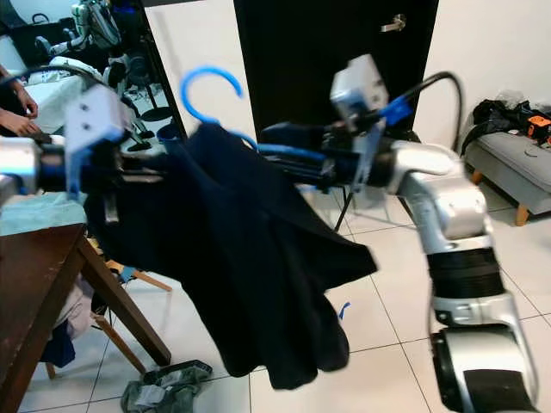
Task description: Hang hanger
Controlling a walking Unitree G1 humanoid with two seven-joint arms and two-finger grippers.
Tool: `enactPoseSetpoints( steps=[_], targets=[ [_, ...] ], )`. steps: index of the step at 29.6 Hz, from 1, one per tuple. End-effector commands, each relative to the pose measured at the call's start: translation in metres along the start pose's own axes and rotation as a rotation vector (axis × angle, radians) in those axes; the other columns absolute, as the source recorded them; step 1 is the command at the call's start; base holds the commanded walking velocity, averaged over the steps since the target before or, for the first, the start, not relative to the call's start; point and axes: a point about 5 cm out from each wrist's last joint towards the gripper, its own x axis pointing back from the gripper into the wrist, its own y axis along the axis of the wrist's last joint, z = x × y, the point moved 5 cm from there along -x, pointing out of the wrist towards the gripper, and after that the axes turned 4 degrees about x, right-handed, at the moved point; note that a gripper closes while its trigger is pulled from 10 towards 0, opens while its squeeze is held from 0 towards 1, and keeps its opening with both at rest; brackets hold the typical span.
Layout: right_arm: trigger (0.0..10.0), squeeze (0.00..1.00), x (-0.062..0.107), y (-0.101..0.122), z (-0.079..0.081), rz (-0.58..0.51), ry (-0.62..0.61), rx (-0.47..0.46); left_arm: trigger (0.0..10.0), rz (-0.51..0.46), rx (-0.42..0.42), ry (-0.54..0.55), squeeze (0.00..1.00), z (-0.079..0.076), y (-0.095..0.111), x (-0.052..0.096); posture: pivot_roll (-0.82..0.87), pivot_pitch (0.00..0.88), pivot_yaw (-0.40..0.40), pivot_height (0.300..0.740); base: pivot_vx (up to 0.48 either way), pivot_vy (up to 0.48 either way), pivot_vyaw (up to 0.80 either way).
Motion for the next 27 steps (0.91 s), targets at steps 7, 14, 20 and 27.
enactPoseSetpoints(
  steps=[7, 14, 20, 27],
  targets=[
    [10.0, 1.00, 0.046, -0.005, -0.040, 0.052, -0.246, 0.029, 0.0, -0.017, -0.022, 0.023, 0.00, 0.018, 0.004, 0.023, 0.01, 0.000, 0.091, 0.740, 0.000, 0.000, 0.00],
    [10.0, 1.00, 0.063, -0.001, -0.037, -0.032, -0.242, -0.053, 0.0, 0.040, -0.083, 0.017, 0.00, 0.026, -0.002, 0.029, 0.01, 0.000, 0.094, 0.740, 0.000, 0.000, 0.00],
    [10.0, 0.30, 0.051, -0.037, 0.062, -0.008, 0.228, -0.280, 0.0, 0.003, -0.172, 0.061, 0.00, 0.043, 0.019, 0.029, 0.02, 0.000, 0.095, 0.740, 0.000, 0.000, 0.00],
    [10.0, 0.00, 0.038, -0.031, 0.083, -0.093, 0.318, -0.347, 0.0, -0.023, -0.201, 0.078, 0.00, 0.049, 0.027, 0.028, 0.02, 0.000, 0.096, 0.740, 0.000, 0.000, 0.00]
  ],
)
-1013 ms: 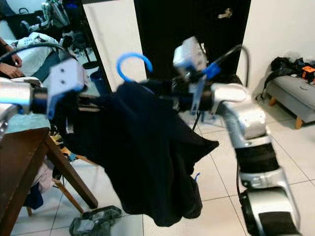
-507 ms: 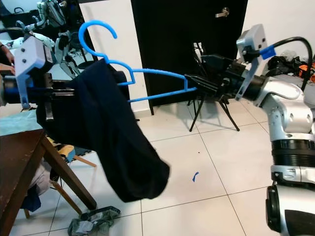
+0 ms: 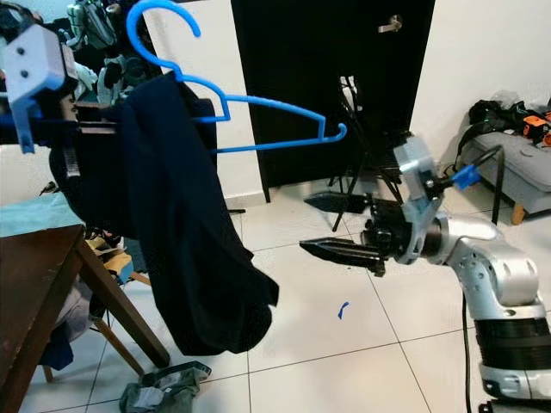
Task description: Hang hanger
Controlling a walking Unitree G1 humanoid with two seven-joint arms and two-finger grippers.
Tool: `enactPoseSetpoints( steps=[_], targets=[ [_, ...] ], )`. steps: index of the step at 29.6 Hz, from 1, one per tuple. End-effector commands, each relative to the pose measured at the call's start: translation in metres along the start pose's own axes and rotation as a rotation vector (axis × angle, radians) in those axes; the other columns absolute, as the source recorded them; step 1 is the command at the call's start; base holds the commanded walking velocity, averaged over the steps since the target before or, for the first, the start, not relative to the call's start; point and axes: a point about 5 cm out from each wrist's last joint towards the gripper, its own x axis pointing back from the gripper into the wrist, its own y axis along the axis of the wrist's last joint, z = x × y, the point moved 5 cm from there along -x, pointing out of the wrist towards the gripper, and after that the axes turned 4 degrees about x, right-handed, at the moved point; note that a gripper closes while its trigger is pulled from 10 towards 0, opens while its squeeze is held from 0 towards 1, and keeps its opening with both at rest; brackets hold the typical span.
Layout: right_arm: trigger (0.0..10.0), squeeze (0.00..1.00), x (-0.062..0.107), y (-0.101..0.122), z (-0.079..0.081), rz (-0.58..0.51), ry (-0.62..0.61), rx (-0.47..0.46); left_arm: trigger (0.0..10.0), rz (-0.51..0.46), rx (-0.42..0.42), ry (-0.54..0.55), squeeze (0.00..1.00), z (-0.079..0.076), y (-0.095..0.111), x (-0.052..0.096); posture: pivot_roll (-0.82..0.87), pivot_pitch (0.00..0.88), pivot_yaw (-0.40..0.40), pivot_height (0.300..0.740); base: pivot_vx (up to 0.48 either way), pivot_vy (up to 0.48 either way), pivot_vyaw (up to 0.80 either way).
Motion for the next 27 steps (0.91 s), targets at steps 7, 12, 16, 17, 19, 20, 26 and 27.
enactPoseSetpoints(
  steps=[7, 12, 16, 17, 19, 20, 26, 27],
  targets=[
    [10.0, 0.00, -0.022, -0.005, -0.003, -0.027, -0.014, 0.000, 0.0, -0.073, -0.026, -0.006, 0.00, 0.005, 0.018, -0.001, 0.02, 0.000, 0.100, 0.740, 0.000, 0.000, 0.00],
    [10.0, 0.00, -0.038, -0.002, -0.015, -0.057, -0.076, 0.026, 0.0, -0.179, -0.014, -0.035, 0.00, 0.004, 0.038, -0.006, 0.02, 0.000, 0.103, 0.740, 0.000, 0.000, 0.00],
    [10.0, 0.00, -0.044, 0.001, -0.020, -0.065, -0.098, 0.034, 0.0, -0.256, -0.004, -0.054, 0.00, 0.002, 0.053, -0.008, 0.02, 0.000, 0.107, 0.740, 0.000, 0.000, 0.00],
    [10.0, 0.00, -0.046, 0.001, -0.020, -0.066, -0.098, 0.035, 0.0, -0.269, -0.003, -0.058, 0.00, 0.002, 0.056, -0.009, 0.02, 0.000, 0.107, 0.740, 0.000, 0.000, 0.00],
    [10.0, 0.00, -0.046, 0.001, -0.020, -0.066, -0.098, 0.035, 0.0, -0.269, -0.003, -0.058, 0.00, 0.002, 0.056, -0.009, 0.02, 0.000, 0.107, 0.740, 0.000, 0.000, 0.00],
    [10.0, 0.00, -0.046, 0.001, -0.020, -0.066, -0.098, 0.035, 0.0, -0.269, -0.003, -0.058, 0.00, 0.002, 0.056, -0.009, 0.02, 0.000, 0.107, 0.740, 0.000, 0.000, 0.00],
    [10.0, 0.00, -0.051, -0.003, -0.016, -0.043, -0.078, 0.039, 0.0, -0.304, -0.007, -0.061, 0.00, 0.002, 0.065, -0.012, 0.01, 0.000, 0.110, 0.740, 0.000, 0.000, 0.00],
    [10.0, 0.00, -0.052, -0.005, -0.014, -0.030, -0.069, 0.038, 0.0, -0.314, -0.013, -0.058, 0.00, 0.003, 0.067, -0.013, 0.01, 0.000, 0.112, 0.740, 0.000, 0.000, 0.00]
  ],
)
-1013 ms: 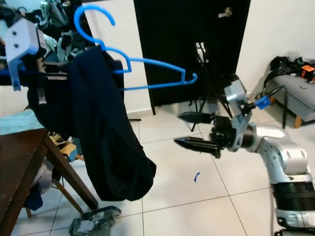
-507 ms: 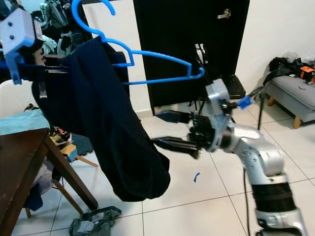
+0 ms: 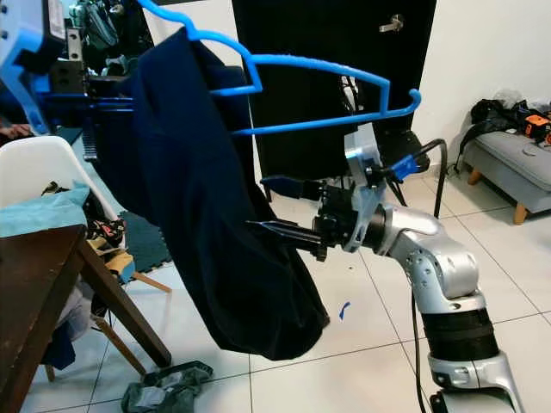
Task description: Hang hanger
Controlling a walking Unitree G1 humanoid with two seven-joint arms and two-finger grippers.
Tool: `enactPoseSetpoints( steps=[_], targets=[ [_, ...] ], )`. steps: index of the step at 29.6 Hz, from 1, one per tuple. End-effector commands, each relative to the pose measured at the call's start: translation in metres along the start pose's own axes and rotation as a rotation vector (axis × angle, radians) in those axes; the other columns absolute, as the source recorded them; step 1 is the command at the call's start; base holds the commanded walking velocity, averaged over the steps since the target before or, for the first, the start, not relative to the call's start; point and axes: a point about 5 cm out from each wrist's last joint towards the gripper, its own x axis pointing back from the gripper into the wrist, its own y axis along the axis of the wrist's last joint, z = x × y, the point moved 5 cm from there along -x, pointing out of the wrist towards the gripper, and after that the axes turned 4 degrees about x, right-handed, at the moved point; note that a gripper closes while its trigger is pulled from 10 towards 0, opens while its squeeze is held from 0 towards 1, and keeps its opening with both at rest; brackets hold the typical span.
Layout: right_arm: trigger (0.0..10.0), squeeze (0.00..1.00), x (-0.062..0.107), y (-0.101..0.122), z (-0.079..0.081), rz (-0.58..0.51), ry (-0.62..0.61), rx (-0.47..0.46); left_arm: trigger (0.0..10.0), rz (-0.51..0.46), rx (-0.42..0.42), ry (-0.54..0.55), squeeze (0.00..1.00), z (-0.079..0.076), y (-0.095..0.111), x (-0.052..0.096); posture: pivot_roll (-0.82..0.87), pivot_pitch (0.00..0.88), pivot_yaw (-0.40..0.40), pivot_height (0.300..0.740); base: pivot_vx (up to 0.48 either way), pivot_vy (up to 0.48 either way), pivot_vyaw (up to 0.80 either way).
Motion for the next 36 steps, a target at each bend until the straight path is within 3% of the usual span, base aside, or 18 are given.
enactPoseSetpoints(
  steps=[1, 8, 21, 22, 23, 24, 25, 26, 27, 28, 36],
  targets=[
    [10.0, 0.00, -0.006, -0.002, 0.005, 0.018, 0.026, 0.013, 0.0, -0.064, -0.034, 0.021, 0.00, 0.006, 0.018, 0.000, 0.01, 0.000, 0.112, 0.740, 0.000, 0.000, 0.00],
    [10.0, 0.00, -0.009, -0.009, 0.021, 0.041, 0.100, -0.014, 0.0, -0.085, -0.051, 0.040, 0.00, 0.010, 0.022, -0.004, 0.01, 0.000, 0.110, 0.740, 0.000, 0.000, 0.00],
    [10.0, 0.00, -0.014, -0.009, 0.022, 0.036, 0.113, -0.018, 0.0, -0.097, -0.054, 0.062, 0.00, 0.012, 0.023, -0.006, 0.01, 0.000, 0.106, 0.740, 0.000, 0.000, 0.00],
    [8.9, 0.00, -0.014, -0.010, 0.023, 0.035, 0.119, -0.024, 0.0, -0.095, -0.058, 0.073, 0.00, 0.014, 0.023, -0.006, 0.01, 0.000, 0.104, 0.740, 0.000, 0.000, 0.00],
    [4.6, 0.00, -0.015, -0.011, 0.024, 0.036, 0.129, -0.031, 0.0, -0.090, -0.065, 0.091, 0.00, 0.017, 0.023, -0.005, 0.01, 0.000, 0.103, 0.740, 0.000, 0.000, 0.00],
    [4.6, 0.00, -0.015, -0.011, 0.024, 0.036, 0.129, -0.031, 0.0, -0.090, -0.065, 0.091, 0.00, 0.017, 0.023, -0.005, 0.01, 0.000, 0.103, 0.740, 0.000, 0.000, 0.00],
    [1.3, 0.00, -0.015, -0.012, 0.026, 0.037, 0.139, -0.038, 0.0, -0.087, -0.069, 0.104, 0.00, 0.019, 0.023, -0.005, 0.01, 0.000, 0.103, 0.740, 0.000, 0.000, 0.00],
    [1.3, 0.00, -0.015, -0.012, 0.026, 0.037, 0.139, -0.038, 0.0, -0.087, -0.069, 0.104, 0.00, 0.019, 0.023, -0.005, 0.01, 0.000, 0.103, 0.740, 0.000, 0.000, 0.00],
    [3.6, 0.00, -0.015, -0.012, 0.027, 0.040, 0.146, -0.043, 0.0, -0.084, -0.074, 0.120, 0.00, 0.022, 0.023, -0.004, 0.01, 0.000, 0.103, 0.740, 0.000, 0.000, 0.00],
    [0.0, 0.00, -0.015, -0.013, 0.028, 0.044, 0.153, -0.048, 0.0, -0.082, -0.078, 0.134, 0.00, 0.024, 0.023, -0.003, 0.01, 0.000, 0.104, 0.740, 0.000, 0.000, 0.00],
    [0.0, 0.00, -0.012, -0.016, 0.029, 0.064, 0.147, -0.058, 0.0, -0.063, -0.089, 0.197, 0.00, 0.034, 0.021, 0.003, 0.01, 0.000, 0.106, 0.740, 0.000, 0.000, 0.00]
  ],
)
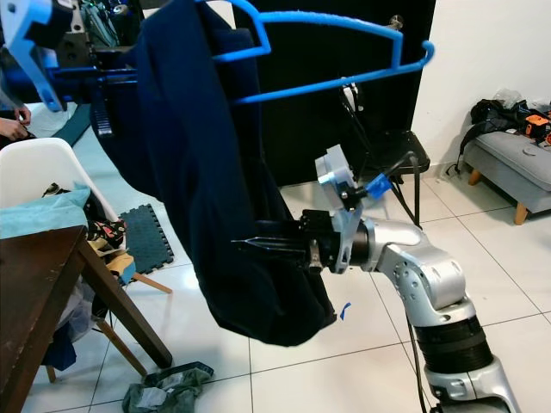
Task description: Hang hanger
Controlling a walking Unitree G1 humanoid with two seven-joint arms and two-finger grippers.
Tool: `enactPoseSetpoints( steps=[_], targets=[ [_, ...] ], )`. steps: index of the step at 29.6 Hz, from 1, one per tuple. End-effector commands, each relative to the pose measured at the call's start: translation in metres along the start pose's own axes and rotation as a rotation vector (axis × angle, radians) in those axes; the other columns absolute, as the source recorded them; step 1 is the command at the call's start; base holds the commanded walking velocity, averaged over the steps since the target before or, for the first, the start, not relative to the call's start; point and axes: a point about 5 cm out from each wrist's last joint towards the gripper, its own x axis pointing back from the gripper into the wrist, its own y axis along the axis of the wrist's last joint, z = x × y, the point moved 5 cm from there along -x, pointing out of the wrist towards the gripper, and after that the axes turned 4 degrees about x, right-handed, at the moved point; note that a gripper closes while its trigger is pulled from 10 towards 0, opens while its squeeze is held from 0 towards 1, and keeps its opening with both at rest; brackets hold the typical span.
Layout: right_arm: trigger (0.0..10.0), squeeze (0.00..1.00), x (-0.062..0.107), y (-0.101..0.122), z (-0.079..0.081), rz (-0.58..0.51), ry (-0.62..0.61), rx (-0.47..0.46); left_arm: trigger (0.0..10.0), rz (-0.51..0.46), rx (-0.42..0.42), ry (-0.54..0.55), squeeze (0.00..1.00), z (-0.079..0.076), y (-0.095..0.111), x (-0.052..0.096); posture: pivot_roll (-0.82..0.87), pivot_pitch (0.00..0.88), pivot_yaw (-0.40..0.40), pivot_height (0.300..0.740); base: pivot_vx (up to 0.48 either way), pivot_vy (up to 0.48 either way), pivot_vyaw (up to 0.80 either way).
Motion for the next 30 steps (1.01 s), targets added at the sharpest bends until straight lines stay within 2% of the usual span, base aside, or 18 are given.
enactPoseSetpoints(
  steps=[1, 4, 6, 7, 8, 9, 11, 13, 15, 17, 18, 19, 20, 23, 24, 27, 30],
  targets=[
    [0.0, 0.00, -0.001, -0.001, 0.004, 0.008, 0.016, -0.003, 0.0, -0.033, -0.036, 0.087, 0.00, 0.017, 0.013, 0.008, 0.01, 0.000, 0.106, 0.740, 0.000, 0.000, 0.00],
    [0.0, 0.00, 0.001, -0.001, 0.001, 0.014, -0.007, 0.001, 0.0, -0.017, -0.032, 0.097, 0.00, 0.019, 0.010, 0.011, 0.01, 0.000, 0.106, 0.740, 0.000, 0.000, 0.00],
    [0.0, 0.00, 0.004, 0.000, -0.004, 0.019, -0.037, 0.011, 0.0, 0.001, -0.023, 0.102, 0.00, 0.020, 0.005, 0.012, 0.01, 0.000, 0.107, 0.740, 0.000, 0.000, 0.00],
    [0.0, 0.00, 0.008, 0.001, -0.013, 0.025, -0.083, 0.025, 0.0, 0.023, -0.010, 0.098, 0.00, 0.018, -0.001, 0.014, 0.01, 0.000, 0.105, 0.740, 0.000, 0.000, 0.00],
    [0.0, 0.00, 0.008, 0.001, -0.013, 0.025, -0.083, 0.025, 0.0, 0.023, -0.010, 0.098, 0.00, 0.018, -0.001, 0.014, 0.01, 0.000, 0.105, 0.740, 0.000, 0.000, 0.00],
    [0.0, 0.00, 0.012, 0.003, -0.020, 0.032, -0.126, 0.037, 0.0, 0.041, 0.004, 0.095, 0.00, 0.016, -0.007, 0.016, 0.01, 0.000, 0.106, 0.740, 0.000, 0.000, 0.00],
    [0.0, 0.00, 0.029, 0.010, -0.055, 0.063, -0.329, 0.095, 0.0, 0.129, 0.069, 0.027, 0.00, 0.000, -0.031, 0.024, 0.01, 0.000, 0.107, 0.740, 0.000, 0.000, 0.00],
    [0.0, 0.00, 0.029, 0.010, -0.055, 0.063, -0.329, 0.095, 0.0, 0.129, 0.069, 0.027, 0.00, 0.000, -0.031, 0.024, 0.01, 0.000, 0.107, 0.740, 0.000, 0.000, 0.00],
    [0.0, 0.00, 0.049, 0.018, -0.083, 0.095, -0.515, 0.153, 0.0, 0.190, 0.134, -0.031, 0.00, -0.014, -0.045, 0.033, 0.01, 0.000, 0.107, 0.740, 0.000, 0.000, 0.00],
    [0.0, 0.00, 0.049, 0.018, -0.083, 0.095, -0.515, 0.153, 0.0, 0.190, 0.134, -0.031, 0.00, -0.014, -0.045, 0.033, 0.01, 0.000, 0.107, 0.740, 0.000, 0.000, 0.00],
    [0.0, 0.00, 0.061, 0.024, -0.096, 0.106, -0.605, 0.186, 0.0, 0.221, 0.165, -0.081, 0.00, -0.025, -0.051, 0.039, 0.01, 0.000, 0.107, 0.740, 0.000, 0.000, 0.00],
    [0.0, 0.00, 0.061, 0.024, -0.096, 0.106, -0.605, 0.186, 0.0, 0.221, 0.165, -0.081, 0.00, -0.025, -0.051, 0.039, 0.01, 0.000, 0.107, 0.740, 0.000, 0.000, 0.00],
    [0.0, 0.00, 0.071, 0.033, -0.103, 0.105, -0.662, 0.216, 0.0, 0.246, 0.202, -0.132, 0.00, -0.035, -0.055, 0.044, 0.01, 0.000, 0.106, 0.740, 0.000, 0.000, 0.00],
    [0.0, 0.00, 0.071, 0.033, -0.103, 0.105, -0.662, 0.216, 0.0, 0.246, 0.202, -0.132, 0.00, -0.035, -0.055, 0.044, 0.01, 0.000, 0.106, 0.740, 0.000, 0.000, 0.00],
    [0.0, 0.00, 0.078, 0.041, -0.106, 0.097, -0.691, 0.245, 0.0, 0.270, 0.227, -0.171, 0.00, -0.043, -0.059, 0.049, 0.01, 0.000, 0.105, 0.740, 0.000, 0.000, 0.00],
    [0.0, 0.00, 0.082, 0.048, -0.105, 0.088, -0.687, 0.271, 0.0, 0.290, 0.243, -0.196, 0.00, -0.047, -0.061, 0.053, 0.01, 0.000, 0.103, 0.740, 0.000, 0.000, 0.00],
    [0.0, 0.00, 0.082, 0.055, -0.098, 0.078, -0.634, 0.304, 0.0, 0.322, 0.253, -0.219, 0.00, -0.048, -0.063, 0.059, 0.01, 0.000, 0.103, 0.740, 0.000, 0.000, 0.00]
  ],
)
